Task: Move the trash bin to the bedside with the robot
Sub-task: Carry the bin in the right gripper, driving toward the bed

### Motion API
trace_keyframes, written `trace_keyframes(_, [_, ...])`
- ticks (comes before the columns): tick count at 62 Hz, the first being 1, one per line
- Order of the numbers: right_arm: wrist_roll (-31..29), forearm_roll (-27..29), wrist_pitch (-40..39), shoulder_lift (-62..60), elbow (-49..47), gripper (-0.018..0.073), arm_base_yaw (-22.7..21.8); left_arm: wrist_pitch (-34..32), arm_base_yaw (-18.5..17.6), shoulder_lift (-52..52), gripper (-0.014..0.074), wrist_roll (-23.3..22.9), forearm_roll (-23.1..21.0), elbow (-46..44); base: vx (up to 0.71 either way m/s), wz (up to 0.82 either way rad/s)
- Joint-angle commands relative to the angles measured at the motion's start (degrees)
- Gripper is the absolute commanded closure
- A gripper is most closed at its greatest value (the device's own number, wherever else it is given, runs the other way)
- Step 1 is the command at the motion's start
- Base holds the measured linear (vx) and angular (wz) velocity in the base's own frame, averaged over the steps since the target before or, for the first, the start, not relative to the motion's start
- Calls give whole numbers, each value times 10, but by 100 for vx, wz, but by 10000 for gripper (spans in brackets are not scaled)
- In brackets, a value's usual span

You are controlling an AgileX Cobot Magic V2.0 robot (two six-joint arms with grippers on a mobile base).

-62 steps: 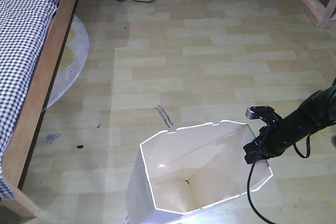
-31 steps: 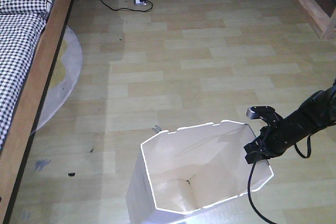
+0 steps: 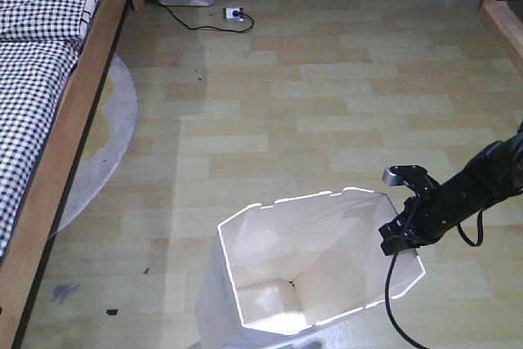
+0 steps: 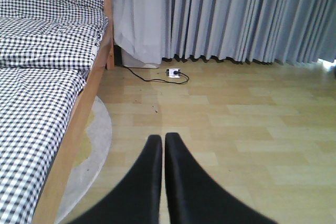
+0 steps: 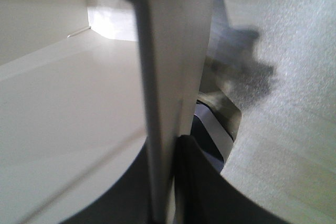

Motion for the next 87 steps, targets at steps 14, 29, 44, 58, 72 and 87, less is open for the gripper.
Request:
trace_keyframes(14, [-4,44,102,-42,-7,564,-1,-40,0,-8,602,-3,-2,7,30,9])
trace_keyframes(29, [-4,44,102,-42,-7,564,-1,-40,0,-8,602,-3,-2,7,30,5])
trace_keyframes(44, [-4,44,102,-42,-7,564,-1,-40,0,-8,602,-3,-2,7,30,-1])
trace_keyframes(58, [-4,44,102,-42,-7,564,-1,-40,0,-8,602,-3,-2,7,29,-1])
trace_keyframes(72, [-4,43,102,-42,-7,564,-1,-40,0,-8,602,-3,-2,7,27,1])
trace_keyframes(87, [-4,43,102,-42,-7,564,-1,-40,0,-8,602,-3,-2,7,27,3])
